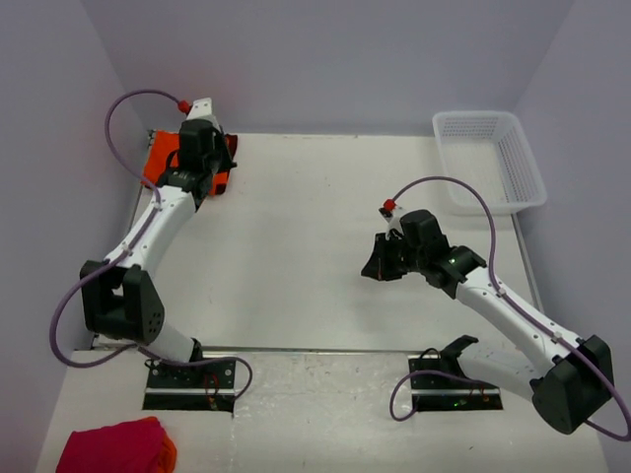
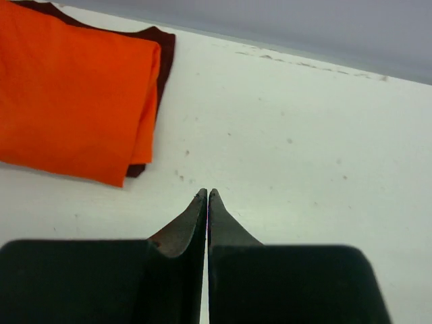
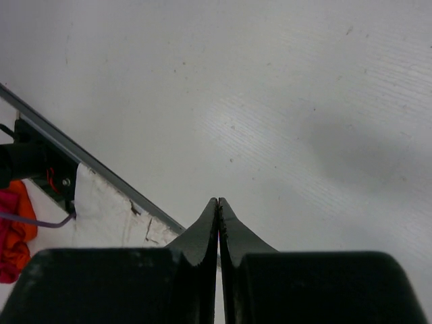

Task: Fold and stack the t-shirts
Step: Put the neatly folded tshirt into the corner of the board with the left arm

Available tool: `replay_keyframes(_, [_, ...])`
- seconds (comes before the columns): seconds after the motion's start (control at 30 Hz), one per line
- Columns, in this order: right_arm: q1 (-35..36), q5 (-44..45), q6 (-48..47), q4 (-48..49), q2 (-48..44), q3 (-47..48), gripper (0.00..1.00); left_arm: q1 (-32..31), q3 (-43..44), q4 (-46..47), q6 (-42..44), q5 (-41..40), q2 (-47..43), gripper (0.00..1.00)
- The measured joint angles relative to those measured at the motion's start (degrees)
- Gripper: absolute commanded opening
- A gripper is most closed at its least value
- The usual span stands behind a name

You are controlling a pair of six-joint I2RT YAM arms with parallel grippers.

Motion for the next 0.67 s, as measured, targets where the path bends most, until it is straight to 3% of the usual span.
replay_keyframes(0.2, [0.3, 6.7, -0.5, 4.8, 0.4, -0.3, 0.00, -3.6, -8.0, 0.0, -1.9, 4.8, -13.4, 0.00])
replay_keyframes(0.23, [0.4, 7.9, -0.7, 5.1, 0.6, -0.3, 0.07, -4.1, -9.1, 0.0, -2.0, 5.5, -14.9, 0.00])
replay_keyframes(0.27, [0.4, 9.3, -0.9, 5.4, 0.8, -0.3, 0.33, -4.5, -10.5, 0.0, -2.1, 6.4, -16.7, 0.00])
replay_keyframes(0.33, [0.4, 12.2, -1.1, 5.6, 1.6, -0.3, 0.57, -4.8, -13.2, -0.1, -2.3, 8.3, -19.8, 0.30])
replay_keyframes(0.37, [0.4, 13.3, -1.2, 5.7, 2.1, -0.3, 0.62, -4.8, -14.8, -0.4, -2.4, 9.2, -21.5, 0.44])
replay_keyframes(0.4, [0.5, 14.6, -1.7, 6.0, 2.6, -0.3, 0.66, -4.8, -16.2, -0.6, -2.7, 10.2, -23.0, 0.86])
replay_keyframes(0.43, [0.7, 15.8, -2.0, 6.3, 3.0, -0.3, 0.67, -4.8, -17.1, -0.9, -2.3, 10.8, -24.2, 1.00])
replay_keyframes(0.67, [1.3, 18.9, -3.6, 7.5, 5.0, 2.4, 0.72, -4.8, -19.4, -4.6, -1.3, 12.8, -29.2, 1.00])
